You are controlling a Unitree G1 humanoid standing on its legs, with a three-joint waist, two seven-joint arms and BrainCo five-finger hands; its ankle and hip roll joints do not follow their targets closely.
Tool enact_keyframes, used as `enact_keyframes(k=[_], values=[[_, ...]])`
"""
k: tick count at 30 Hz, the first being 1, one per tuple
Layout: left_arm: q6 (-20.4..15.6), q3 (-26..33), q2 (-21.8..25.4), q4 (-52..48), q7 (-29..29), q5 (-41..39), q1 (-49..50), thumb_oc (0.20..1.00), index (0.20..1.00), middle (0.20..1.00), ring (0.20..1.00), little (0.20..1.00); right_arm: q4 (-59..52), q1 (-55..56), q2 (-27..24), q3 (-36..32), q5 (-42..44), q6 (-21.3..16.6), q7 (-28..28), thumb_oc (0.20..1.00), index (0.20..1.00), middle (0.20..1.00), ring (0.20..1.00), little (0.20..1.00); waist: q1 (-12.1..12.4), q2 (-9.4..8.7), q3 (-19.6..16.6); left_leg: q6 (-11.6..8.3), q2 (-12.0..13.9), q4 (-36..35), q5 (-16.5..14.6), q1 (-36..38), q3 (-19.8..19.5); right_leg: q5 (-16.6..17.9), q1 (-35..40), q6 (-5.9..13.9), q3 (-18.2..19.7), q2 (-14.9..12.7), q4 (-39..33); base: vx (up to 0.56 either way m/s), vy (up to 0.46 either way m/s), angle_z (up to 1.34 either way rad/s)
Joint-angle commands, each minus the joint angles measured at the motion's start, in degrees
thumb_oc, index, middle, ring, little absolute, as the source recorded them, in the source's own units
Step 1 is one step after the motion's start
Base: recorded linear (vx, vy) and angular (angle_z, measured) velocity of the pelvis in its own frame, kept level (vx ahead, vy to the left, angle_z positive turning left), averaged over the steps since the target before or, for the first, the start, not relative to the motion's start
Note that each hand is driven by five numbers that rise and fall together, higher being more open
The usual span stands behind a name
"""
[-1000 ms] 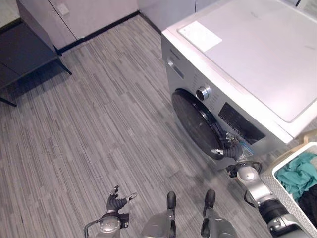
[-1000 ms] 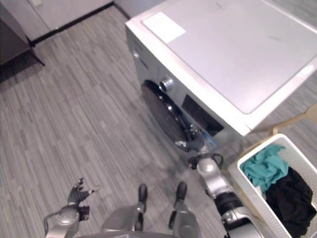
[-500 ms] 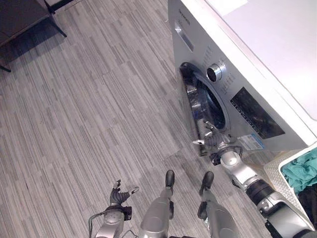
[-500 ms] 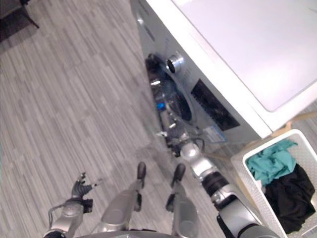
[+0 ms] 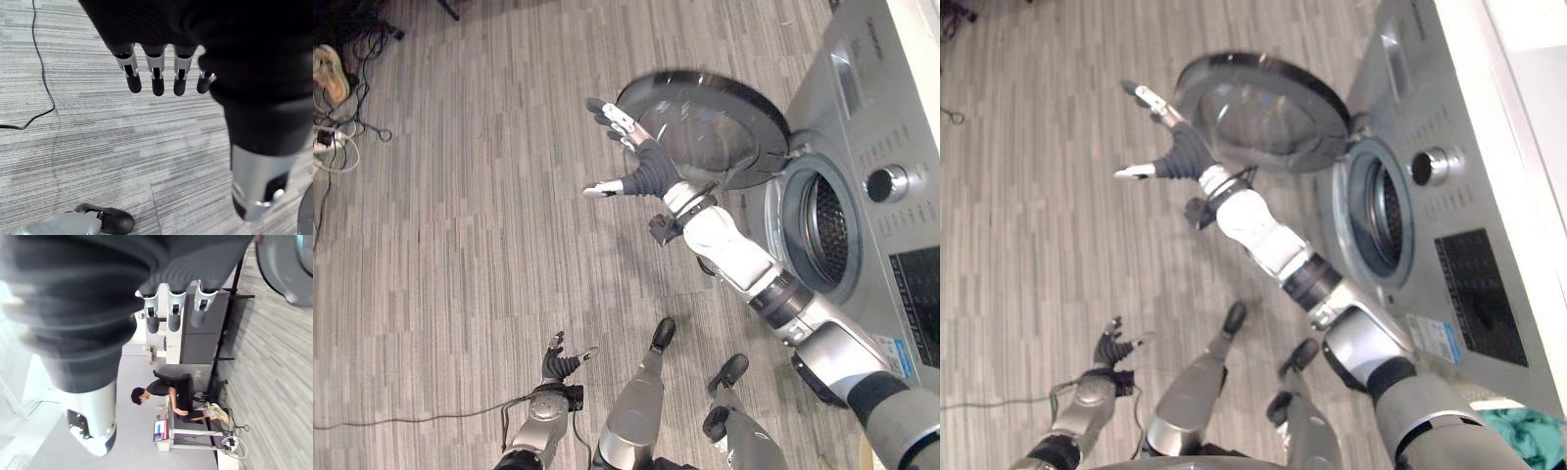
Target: Grab the laundry basket,head to the washer,open it,put in the laundry and shut it.
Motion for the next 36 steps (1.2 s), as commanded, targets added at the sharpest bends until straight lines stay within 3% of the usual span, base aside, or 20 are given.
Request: enact_keyframes(k=[1, 4, 5, 8, 10, 12, 14, 20, 26, 36], values=[[-1.0, -0.5, 3.4, -1.4, 0.6, -0.2, -0.1, 1.000, 1.000, 1.000, 1.000, 1.000, -4.0, 3.6, 0.5, -0.7, 1.9, -1.1, 0.2, 1.000, 1.000, 1.000, 1.000, 1.000, -1.3, -4.46, -0.7, 1.69, -2.5, 0.4, -2.4, 0.8, 2.6, -3.4, 2.5, 5.63, 2.1, -4.7, 0.6, -0.01, 0.016, -0.16], [-0.3, -0.4, 1.0, -7.1, 0.7, 2.8, -4.4, 1.000, 1.000, 1.000, 1.000, 1.000, -14.0, 23.0, -6.2, -4.2, -1.9, -1.0, 4.3, 1.000, 1.000, 1.000, 1.000, 1.000, -7.0, -5.65, 0.2, 1.65, -2.1, 0.1, -3.0, 1.4, 5.7, -2.6, 1.3, 6.07, 4.4, -4.8, 0.7, -0.05, 0.075, -0.25], [-0.3, -0.5, 0.9, -7.1, 0.7, 2.8, -4.5, 1.000, 1.000, 1.000, 1.000, 1.000, -14.1, 23.0, -6.2, -4.2, -1.9, -0.9, 4.3, 1.000, 1.000, 1.000, 1.000, 1.000, -7.0, -5.68, 0.1, 1.70, -2.1, 0.0, -2.8, 1.2, 5.6, -2.4, 1.1, 6.09, 4.4, -4.8, 0.7, -0.06, 0.052, -0.43], [0.4, -2.0, 0.6, -5.4, 2.3, 5.8, -12.5, 1.000, 1.000, 1.000, 1.000, 1.000, -15.4, 30.3, -8.4, -6.0, -3.6, -0.9, 5.6, 1.000, 1.000, 1.000, 1.000, 1.000, -11.0, -6.33, 1.2, 1.45, -1.8, -0.1, -3.0, 0.9, 7.2, -2.1, -0.6, 6.23, 6.0, -4.7, 1.2, -0.07, 0.034, -0.56], [1.2, -3.3, 2.2, 0.8, 5.1, 8.2, -23.0, 1.000, 1.000, 1.000, 1.000, 1.000, -15.4, 34.5, -10.1, -7.5, -4.2, -0.9, 5.9, 1.000, 1.000, 1.000, 1.000, 1.000, -15.1, -7.32, 2.3, 1.41, -1.2, -0.2, -2.5, -0.6, 9.1, -1.5, -3.8, 6.44, 8.0, -4.5, 2.1, -0.13, 0.061, -0.62], [1.5, -3.5, 2.7, 4.1, 6.1, 8.1, -26.3, 1.000, 1.000, 1.000, 1.000, 1.000, -15.1, 35.3, -10.4, -8.0, -3.9, -1.0, 6.1, 1.000, 1.000, 1.000, 1.000, 1.000, -16.4, -7.75, 2.6, 1.42, -0.9, -0.3, -2.4, -1.0, 9.8, -1.2, -4.9, 6.47, 8.7, -4.4, 2.2, -0.09, 0.034, -0.47], [2.2, -2.5, 8.2, 15.6, 7.3, 6.7, -38.1, 1.000, 1.000, 1.000, 1.000, 1.000, -14.5, 38.3, -11.9, -10.1, -1.8, -2.1, 5.7, 1.000, 1.000, 1.000, 1.000, 1.000, -20.7, -9.27, 3.7, 1.54, 0.1, -0.4, -2.3, -1.9, 12.2, -0.2, -7.5, 6.91, 10.7, -3.7, 2.4, -0.08, 0.023, -0.54], [2.5, -0.5, 13.4, 20.8, 7.9, 7.2, -42.2, 1.000, 1.000, 1.000, 1.000, 1.000, -16.1, 41.7, -13.0, -13.7, 0.4, -3.9, 5.3, 1.000, 1.000, 1.000, 1.000, 1.000, -22.9, -10.37, 4.0, 1.63, 0.5, -0.4, -2.5, -1.9, 13.9, 1.1, -8.6, 7.33, 12.2, -3.2, 1.4, -0.01, -0.003, -0.38], [2.9, 3.2, 16.6, 22.7, 8.3, 7.3, -39.0, 1.000, 1.000, 1.000, 1.000, 1.000, -18.3, 44.4, -13.7, -15.8, 2.6, -5.2, 6.2, 1.000, 1.000, 1.000, 1.000, 1.000, -23.3, -10.11, 3.2, 1.74, 0.6, -0.4, -3.2, -0.7, 14.9, 1.3, -8.1, 7.25, 13.0, -2.8, 0.5, 0.02, -0.004, -0.18], [2.4, 9.6, 16.9, 15.6, 8.4, 8.1, -24.4, 1.000, 1.000, 1.000, 1.000, 1.000, -18.2, 46.9, -13.0, -17.8, 1.7, -5.1, 6.9, 1.000, 1.000, 1.000, 1.000, 1.000, -22.0, -7.05, -0.4, 1.91, -0.5, -0.4, -4.8, 2.8, 14.6, 0.3, -4.0, 6.72, 12.5, -2.9, 0.0, 0.02, 0.005, 0.03]])
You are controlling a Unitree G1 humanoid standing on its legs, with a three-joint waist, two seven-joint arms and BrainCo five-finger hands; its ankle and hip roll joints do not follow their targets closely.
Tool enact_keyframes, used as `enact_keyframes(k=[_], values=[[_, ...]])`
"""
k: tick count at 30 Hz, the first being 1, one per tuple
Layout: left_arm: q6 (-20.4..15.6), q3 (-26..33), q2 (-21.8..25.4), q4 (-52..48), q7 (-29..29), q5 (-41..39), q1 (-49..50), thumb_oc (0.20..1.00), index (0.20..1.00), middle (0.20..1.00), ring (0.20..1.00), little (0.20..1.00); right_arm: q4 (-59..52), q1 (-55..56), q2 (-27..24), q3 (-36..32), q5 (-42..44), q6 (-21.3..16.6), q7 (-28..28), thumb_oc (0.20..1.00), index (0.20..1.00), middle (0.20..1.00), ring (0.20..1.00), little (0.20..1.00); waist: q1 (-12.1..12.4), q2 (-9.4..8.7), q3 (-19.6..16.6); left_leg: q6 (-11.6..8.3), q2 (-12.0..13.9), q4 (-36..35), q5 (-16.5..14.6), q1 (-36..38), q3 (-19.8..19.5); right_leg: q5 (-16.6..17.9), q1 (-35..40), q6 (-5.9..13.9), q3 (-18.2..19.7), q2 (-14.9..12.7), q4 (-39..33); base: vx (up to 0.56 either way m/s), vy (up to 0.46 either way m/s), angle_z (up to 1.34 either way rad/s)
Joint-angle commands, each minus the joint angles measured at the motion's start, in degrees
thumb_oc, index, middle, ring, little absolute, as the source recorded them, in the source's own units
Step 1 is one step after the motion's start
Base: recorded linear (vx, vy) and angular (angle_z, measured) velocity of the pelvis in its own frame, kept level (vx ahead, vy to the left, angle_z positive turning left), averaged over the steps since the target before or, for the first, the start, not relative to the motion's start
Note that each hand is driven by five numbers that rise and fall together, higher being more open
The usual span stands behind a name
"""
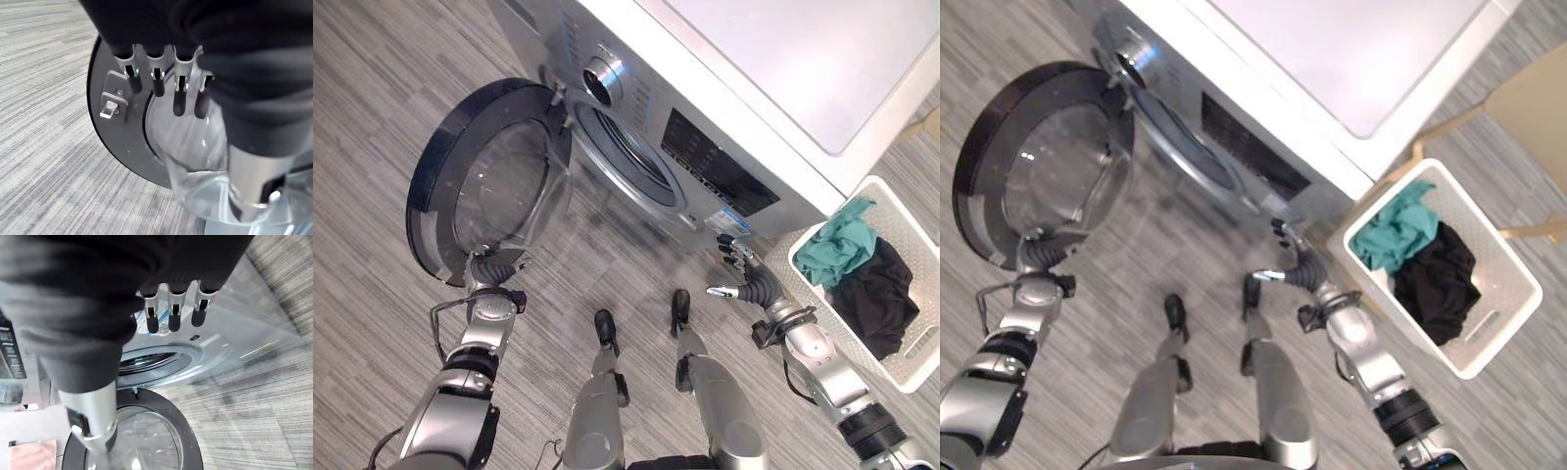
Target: Grab the laundry basket,head to the washer,open it,put in the laundry and shut it.
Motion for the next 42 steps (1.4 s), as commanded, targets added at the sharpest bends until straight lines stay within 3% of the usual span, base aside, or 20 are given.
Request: enact_keyframes(k=[1, 9, 15, 16, 17, 19, 22, 23, 27, 28, 29, 30, 31, 33, 35, 38, 42], values=[[-1.9, 1.0, 2.4, 3.9, 1.8, 2.4, 0.6, 1.000, 1.000, 1.000, 1.000, 1.000, -3.3, 3.6, 0.4, -2.5, 0.3, -3.1, 0.4, 1.000, 1.000, 1.000, 1.000, 1.000, 0.4, -0.72, -6.5, 1.39, -3.3, -0.3, -4.4, 0.7, -2.9, -5.3, 2.7, 5.36, -1.0, -5.1, -0.1, 0.03, 0.013, 0.06], [-2.5, 1.3, -8.4, -3.5, -2.3, 3.3, 17.5, 1.000, 1.000, 1.000, 1.000, 1.000, -0.9, 6.6, 1.3, -5.1, -5.3, -0.7, 1.1, 1.000, 1.000, 1.000, 1.000, 1.000, 0.1, 0.65, -11.7, 2.39, -4.1, -0.3, -7.4, 7.5, -0.4, -6.6, 8.1, 5.50, 1.3, -5.2, -0.1, 0.07, 0.023, -0.05], [-2.5, 1.2, -8.4, -3.5, -2.3, 3.3, 17.5, 1.000, 1.000, 1.000, 1.000, 1.000, -0.9, 6.6, 1.3, -5.1, -5.3, -0.7, 1.1, 1.000, 1.000, 1.000, 1.000, 1.000, 0.2, 0.65, -11.6, 2.39, -4.1, -0.3, -7.4, 7.5, -0.4, -6.6, 8.1, 5.50, 1.4, -5.2, -0.1, 0.02, 0.012, -0.14], [-1.8, 0.0, -14.5, -4.3, -5.4, 2.8, 25.6, 1.000, 1.000, 1.000, 1.000, 1.000, -0.6, 8.6, 1.8, -8.1, -11.5, 0.4, -0.2, 1.000, 1.000, 1.000, 1.000, 1.000, -0.9, 1.88, -13.1, 3.43, -4.0, 0.0, -8.7, 11.7, 3.0, -7.5, 9.5, 5.85, 3.2, -5.0, 1.7, 0.05, 0.001, 0.00], [-1.3, -1.3, -16.1, -4.4, -6.8, 3.5, 27.9, 1.000, 1.000, 1.000, 1.000, 1.000, -1.3, 8.8, 1.6, -9.0, -14.4, 0.4, -1.1, 1.000, 1.000, 1.000, 1.000, 1.000, -0.7, 2.80, -12.9, 3.39, -2.7, -0.1, -8.7, 14.0, 6.7, -8.3, 8.7, 5.94, -0.2, -5.5, 6.6, 0.03, -0.035, -0.28], [-1.0, -1.1, -16.8, -3.5, -7.4, 3.0, 28.7, 1.000, 1.000, 1.000, 1.000, 1.000, -1.8, 8.9, 1.8, -9.2, -15.1, 0.0, -1.4, 1.000, 1.000, 1.000, 1.000, 1.000, 0.6, 3.91, -13.3, 2.31, -1.0, -0.2, -9.5, 15.4, 9.2, -11.5, 9.4, 5.75, -10.3, -7.8, 10.1, 0.02, -0.107, -2.22], [-1.1, -1.1, -16.8, -3.5, -7.4, 3.0, 28.7, 1.000, 1.000, 1.000, 1.000, 1.000, -1.8, 9.0, 1.8, -9.2, -15.1, 0.1, -1.4, 1.000, 1.000, 1.000, 1.000, 1.000, 0.5, 3.96, -13.2, 2.27, -1.0, -0.2, -9.6, 15.5, 9.0, -11.7, 9.5, 5.76, -10.4, -7.8, 10.3, 0.11, -0.176, -1.66], [-0.9, -0.9, -17.8, -1.7, -9.0, 3.7, 29.9, 1.000, 1.000, 1.000, 1.000, 1.000, -0.6, 13.6, 2.6, -13.0, -17.2, 0.3, -4.3, 1.000, 1.000, 1.000, 1.000, 1.000, -2.8, 3.61, -15.9, 0.50, 1.5, 5.8, -10.6, 16.5, 11.3, -13.8, 12.3, 3.84, -7.7, -5.2, 7.8, 0.28, -0.503, 0.26], [-1.0, -1.2, -17.9, -1.7, -9.0, 3.7, 30.3, 1.000, 1.000, 1.000, 1.000, 1.000, -1.1, 14.4, 2.6, -13.2, -17.4, 0.4, -4.3, 1.000, 1.000, 1.000, 1.000, 1.000, -2.4, 3.82, -16.1, 0.08, 2.1, 7.0, -11.3, 16.3, 11.5, -13.8, 12.6, 3.54, -7.5, -4.7, 7.4, 0.10, -0.213, -0.33], [-2.0, -3.6, -18.7, -3.0, -8.9, 2.2, 29.3, 1.000, 1.000, 1.000, 1.000, 1.000, 0.0, 12.5, 0.3, -12.8, -17.6, 0.7, -5.7, 1.000, 1.000, 1.000, 1.000, 1.000, -1.6, 2.82, -14.6, -0.80, 3.7, 20.6, -7.6, 9.7, 5.2, -13.6, 16.2, 0.40, -3.8, -2.4, 2.4, 0.16, -0.369, -0.47], [-2.7, -4.4, -18.9, -3.8, -9.2, 1.4, 29.5, 1.000, 1.000, 1.000, 1.000, 1.000, 0.7, 11.2, -0.9, -12.1, -18.4, 0.6, -5.6, 1.000, 1.000, 1.000, 1.000, 1.000, -0.5, 2.51, -14.5, 0.10, 0.8, 18.1, -9.7, 7.3, -0.3, -13.4, 16.6, 0.66, -2.2, -2.1, 1.4, 0.21, -0.368, -0.70], [-2.8, -4.7, -18.9, -4.0, -9.4, 1.2, 29.9, 1.000, 1.000, 1.000, 1.000, 1.000, 1.6, 10.7, -1.5, -11.4, -18.8, 0.6, -5.4, 1.000, 1.000, 1.000, 1.000, 1.000, 0.0, 2.67, -14.4, -0.06, 0.0, 14.8, -9.4, 7.5, -2.5, -13.4, 17.0, 1.09, -0.9, -1.6, 0.5, 0.21, -0.033, -1.71], [-2.9, -5.3, -19.0, -4.3, -9.8, 1.0, 30.7, 1.000, 1.000, 1.000, 1.000, 1.000, 3.2, 9.4, -2.8, -10.6, -20.4, 0.9, -5.5, 1.000, 1.000, 1.000, 1.000, 1.000, 1.2, 2.93, -14.2, -0.23, -1.8, 11.3, -7.1, 5.2, -5.9, -13.1, 17.8, 1.53, 0.2, -1.3, -0.1, 0.19, 0.023, -1.94], [-3.1, -5.5, -18.9, -3.8, -10.1, 1.2, 31.3, 1.000, 1.000, 1.000, 1.000, 1.000, 4.5, 8.1, -4.2, -9.5, -22.3, 0.9, -5.6, 1.000, 1.000, 1.000, 1.000, 1.000, 2.5, 3.47, -13.9, -0.49, -3.2, 7.8, -4.3, 3.1, -8.9, -13.1, 18.1, 1.65, 1.7, -0.4, -0.2, 0.16, 0.046, -1.21], [-3.2, -5.7, -18.7, -3.5, -10.2, 1.3, 31.5, 1.000, 1.000, 1.000, 1.000, 1.000, 5.6, 6.1, -5.3, -8.3, -23.4, 0.7, -5.8, 1.000, 1.000, 1.000, 1.000, 1.000, 3.5, 4.03, -13.2, -0.85, -4.1, 5.6, -2.1, 1.7, -10.7, -13.5, 18.7, 1.69, 3.4, 0.5, -0.2, 0.12, 0.067, -0.99], [-3.1, -5.5, -18.8, -2.1, -10.8, 2.4, 32.0, 1.000, 1.000, 1.000, 1.000, 1.000, 7.0, 4.5, -6.4, -7.5, -24.8, 0.7, -5.5, 1.000, 1.000, 1.000, 1.000, 1.000, 3.8, 5.05, -13.6, -0.54, -3.7, 2.3, -2.0, 4.0, -10.3, -14.3, 19.2, 1.72, 4.6, 1.3, -0.2, 0.12, 0.120, -1.19], [-3.3, -5.5, -17.8, -0.6, -11.1, 3.0, 32.1, 1.000, 1.000, 1.000, 1.000, 1.000, 9.0, 1.1, -8.1, -4.9, -26.7, 0.9, -5.3, 1.000, 1.000, 1.000, 1.000, 1.000, 4.5, 4.19, -13.7, 0.28, -4.0, 2.7, -2.8, 5.2, -10.1, -14.1, 18.9, 2.13, 5.8, 0.6, -0.1, 0.11, 0.133, 0.10]])
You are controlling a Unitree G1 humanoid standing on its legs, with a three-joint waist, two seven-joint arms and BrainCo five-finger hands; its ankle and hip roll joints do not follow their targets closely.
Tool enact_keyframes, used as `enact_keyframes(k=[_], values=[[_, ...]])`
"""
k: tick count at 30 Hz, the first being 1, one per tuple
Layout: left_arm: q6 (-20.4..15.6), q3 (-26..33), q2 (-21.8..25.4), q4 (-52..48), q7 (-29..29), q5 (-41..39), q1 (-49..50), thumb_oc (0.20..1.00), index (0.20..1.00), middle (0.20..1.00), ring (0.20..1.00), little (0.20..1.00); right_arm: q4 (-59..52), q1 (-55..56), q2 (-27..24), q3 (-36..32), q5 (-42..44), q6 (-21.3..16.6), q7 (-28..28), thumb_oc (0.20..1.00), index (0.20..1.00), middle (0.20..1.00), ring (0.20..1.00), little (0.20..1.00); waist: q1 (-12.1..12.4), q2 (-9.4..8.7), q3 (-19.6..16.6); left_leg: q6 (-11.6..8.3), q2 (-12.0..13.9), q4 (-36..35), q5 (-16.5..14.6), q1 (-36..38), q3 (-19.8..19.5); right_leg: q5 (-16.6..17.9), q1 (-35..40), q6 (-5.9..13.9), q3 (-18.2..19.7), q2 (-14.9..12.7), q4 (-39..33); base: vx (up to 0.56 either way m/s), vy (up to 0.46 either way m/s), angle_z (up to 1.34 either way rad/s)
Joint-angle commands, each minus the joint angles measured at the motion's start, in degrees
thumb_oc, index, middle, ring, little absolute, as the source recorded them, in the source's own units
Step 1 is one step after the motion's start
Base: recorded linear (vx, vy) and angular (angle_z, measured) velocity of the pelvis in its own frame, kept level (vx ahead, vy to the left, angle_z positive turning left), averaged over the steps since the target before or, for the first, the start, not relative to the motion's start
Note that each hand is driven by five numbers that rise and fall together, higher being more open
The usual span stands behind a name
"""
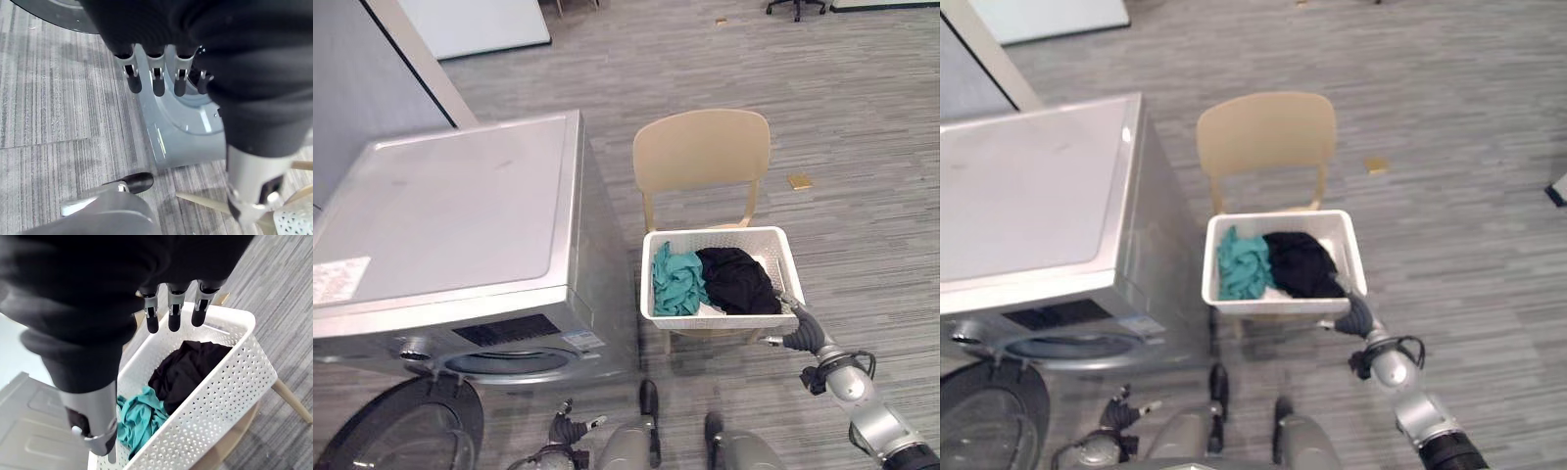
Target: Grab the laundry basket,head to the washer,open it,put in the laundry and shut it.
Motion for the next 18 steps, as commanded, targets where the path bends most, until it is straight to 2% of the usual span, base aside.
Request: enact_keyframes(k=[1, 5, 8, 9, 10, 11, 18], values=[[-1.3, -0.1, 2.7, -1.7, 0.6, 1.3, 1.1, 1.000, 1.000, 1.000, 1.000, 1.000, -1.8, -7.8, -2.2, 0.9, -3.7, -2.5, -0.4, 1.000, 1.000, 1.000, 1.000, 1.000, 3.1, -1.34, 2.3, -1.34, 0.5, -7.0, 3.1, 9.9, 0.2, 9.4, 9.6, 5.99, 2.7, -0.4, -16.1, 0.08, 0.109, -0.13], [-1.9, 0.0, 4.5, -1.7, 1.0, 1.3, 0.5, 1.000, 1.000, 1.000, 1.000, 1.000, 1.5, -14.3, -5.1, 4.3, -6.1, -2.5, -1.5, 1.000, 1.000, 1.000, 1.000, 1.000, 4.9, -2.50, 3.0, -0.40, 0.1, -6.3, 2.1, 8.7, 0.5, 9.8, 7.9, 6.72, 2.7, -1.4, -15.5, 0.05, 0.104, 0.06], [-2.1, 0.1, 4.9, -1.5, 1.1, 1.0, 0.3, 1.000, 1.000, 1.000, 1.000, 1.000, 3.9, -17.3, -5.5, 6.3, -6.6, -2.1, -1.6, 1.000, 1.000, 1.000, 1.000, 1.000, 5.7, -2.79, 3.2, -0.07, -0.2, -6.1, 1.8, 7.8, 0.4, 10.0, 6.8, 6.97, 2.5, -1.6, -15.3, 0.02, 0.061, 0.13], [-2.1, 0.1, 4.9, -1.5, 1.1, 1.0, 0.3, 1.000, 1.000, 1.000, 1.000, 1.000, 3.9, -17.3, -5.5, 6.3, -6.6, -2.1, -1.6, 1.000, 1.000, 1.000, 1.000, 1.000, 5.7, -2.79, 3.2, -0.07, -0.2, -6.1, 1.8, 7.8, 0.4, 10.0, 6.8, 6.97, 2.5, -1.6, -15.3, 0.05, 0.083, 0.19], [-2.3, 0.1, 5.6, -0.8, 1.6, 0.7, 0.0, 1.000, 1.000, 1.000, 1.000, 1.000, 7.3, -21.8, -5.5, 9.3, -6.9, -1.9, -1.9, 1.000, 1.000, 1.000, 1.000, 1.000, 7.2, -3.20, 3.8, 0.26, -0.6, -5.8, 1.7, 6.7, -0.1, 10.3, 5.8, 7.24, 2.0, -2.0, -15.0, 0.04, 0.061, 0.10], [-2.3, 0.1, 5.6, -0.8, 1.6, 0.7, 0.0, 1.000, 1.000, 1.000, 1.000, 1.000, 7.4, -21.9, -5.4, 9.4, -6.9, -1.9, -1.9, 1.000, 1.000, 1.000, 1.000, 1.000, 7.1, -3.22, 3.8, 0.26, -0.6, -5.8, 1.7, 6.7, -0.1, 10.3, 5.8, 7.24, 2.0, -2.0, -15.0, 0.05, 0.080, 0.16], [-3.3, -1.1, 6.5, -0.7, 2.5, -0.7, -1.6, 1.000, 1.000, 1.000, 1.000, 1.000, 21.0, -32.6, -3.0, 17.0, -9.7, -0.3, -3.4, 1.000, 1.000, 1.000, 1.000, 1.000, 10.9, -3.70, 6.6, 0.24, -1.5, -5.1, 2.6, 2.6, -2.2, 10.7, 2.5, 7.31, -0.1, -2.6, -13.6, 0.00, 0.017, 0.18]])
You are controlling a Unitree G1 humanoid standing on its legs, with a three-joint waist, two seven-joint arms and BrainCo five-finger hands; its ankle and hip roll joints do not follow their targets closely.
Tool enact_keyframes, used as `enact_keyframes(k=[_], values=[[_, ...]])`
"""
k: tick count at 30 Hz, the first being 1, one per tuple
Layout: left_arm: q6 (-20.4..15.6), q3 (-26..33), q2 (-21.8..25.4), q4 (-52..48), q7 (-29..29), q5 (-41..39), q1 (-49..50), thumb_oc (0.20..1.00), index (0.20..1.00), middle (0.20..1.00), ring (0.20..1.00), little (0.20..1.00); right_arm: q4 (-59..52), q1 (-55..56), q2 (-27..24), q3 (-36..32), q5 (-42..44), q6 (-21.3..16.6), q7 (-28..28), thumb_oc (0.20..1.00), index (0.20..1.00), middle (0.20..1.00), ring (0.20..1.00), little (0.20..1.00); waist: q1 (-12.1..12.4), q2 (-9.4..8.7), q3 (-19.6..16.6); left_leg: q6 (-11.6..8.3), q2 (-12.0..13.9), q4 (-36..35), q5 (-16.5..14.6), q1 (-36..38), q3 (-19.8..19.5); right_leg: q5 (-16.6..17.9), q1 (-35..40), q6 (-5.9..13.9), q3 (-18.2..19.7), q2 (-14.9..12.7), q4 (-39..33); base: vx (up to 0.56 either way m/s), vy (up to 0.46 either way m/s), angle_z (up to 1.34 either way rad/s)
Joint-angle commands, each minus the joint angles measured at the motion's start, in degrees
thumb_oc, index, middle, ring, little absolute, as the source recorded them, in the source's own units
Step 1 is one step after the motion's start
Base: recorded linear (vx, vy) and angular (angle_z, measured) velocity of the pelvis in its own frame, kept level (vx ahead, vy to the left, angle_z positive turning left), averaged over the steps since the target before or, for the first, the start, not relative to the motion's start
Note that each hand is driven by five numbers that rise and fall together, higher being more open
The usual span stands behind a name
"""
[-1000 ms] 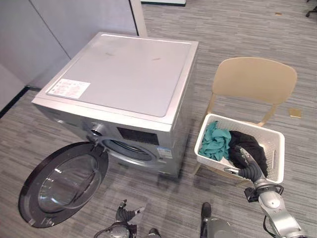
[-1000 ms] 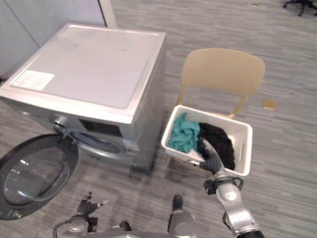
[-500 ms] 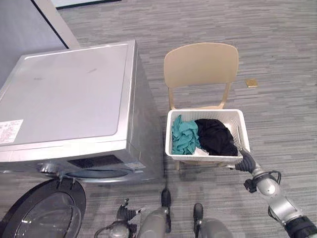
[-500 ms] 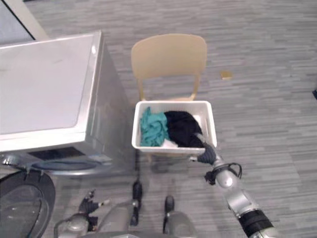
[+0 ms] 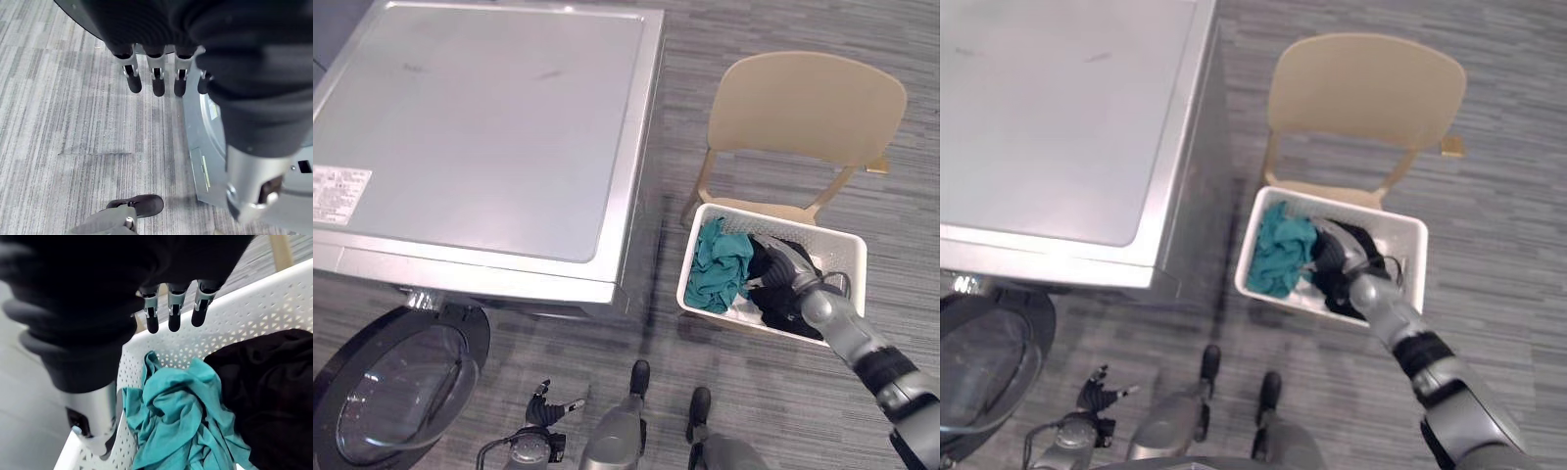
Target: Grab the laundry basket,head to the washer,open it,put in the laundry and shut it.
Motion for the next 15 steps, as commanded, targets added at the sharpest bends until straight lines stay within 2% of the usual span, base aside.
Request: enact_keyframes(k=[1, 2, 6, 10, 15], values=[[-2.1, -1.7, 1.0, 0.5, 2.0, -1.3, -1.2, 1.000, 1.000, 1.000, 1.000, 1.000, 6.8, -5.3, 0.3, 3.2, -2.2, 0.7, -3.5, 1.000, 1.000, 1.000, 1.000, 1.000, 2.7, -0.78, 1.1, -0.27, -0.8, 4.4, -2.2, -5.9, -0.5, 1.4, -4.9, 4.26, 1.3, -2.6, 2.7, -0.02, -0.006, 0.23], [-2.1, -1.7, 1.0, 0.5, 2.0, -1.3, -1.3, 1.000, 1.000, 1.000, 1.000, 1.000, 7.0, -5.4, 0.4, 3.3, -2.2, 0.6, -3.5, 1.000, 1.000, 1.000, 1.000, 1.000, 2.7, -0.79, 1.1, -0.28, -0.8, 4.4, -2.2, -5.9, -0.5, 1.4, -4.9, 4.26, 1.3, -2.6, 2.8, -0.02, -0.005, 0.19], [-2.9, -2.9, 2.1, -1.0, 2.8, -3.2, -2.7, 1.000, 1.000, 1.000, 1.000, 1.000, 19.7, -11.0, 2.6, 4.7, -2.2, 2.9, -6.0, 1.000, 1.000, 1.000, 1.000, 1.000, 4.9, 0.21, 3.5, -0.61, -1.4, 5.5, -1.5, -9.7, -2.5, 1.4, -7.7, 4.05, -0.6, -2.7, 4.0, -0.04, -0.019, 0.28], [-3.2, -3.5, 2.5, -1.4, 3.1, -4.5, -4.0, 1.000, 1.000, 1.000, 1.000, 1.000, 25.4, -14.1, 3.7, 4.6, -0.6, 3.4, -7.0, 1.000, 1.000, 1.000, 1.000, 1.000, 6.0, 1.01, 4.8, -0.66, -1.7, 6.3, -1.2, -11.9, -3.4, 1.5, -9.6, 4.05, -1.3, -2.7, 4.5, -0.06, -0.015, 0.16], [-3.1, -4.6, 2.4, -0.5, 3.0, -4.9, -5.6, 1.000, 1.000, 1.000, 1.000, 1.000, 27.4, -15.8, 5.2, 2.4, 5.9, 3.1, -6.7, 1.000, 1.000, 1.000, 1.000, 1.000, 6.9, 1.34, 5.5, -0.85, -1.9, 5.9, -0.5, -13.0, -4.2, 1.9, -10.4, 4.16, -2.0, -2.6, 3.9, -0.03, -0.016, 0.15]])
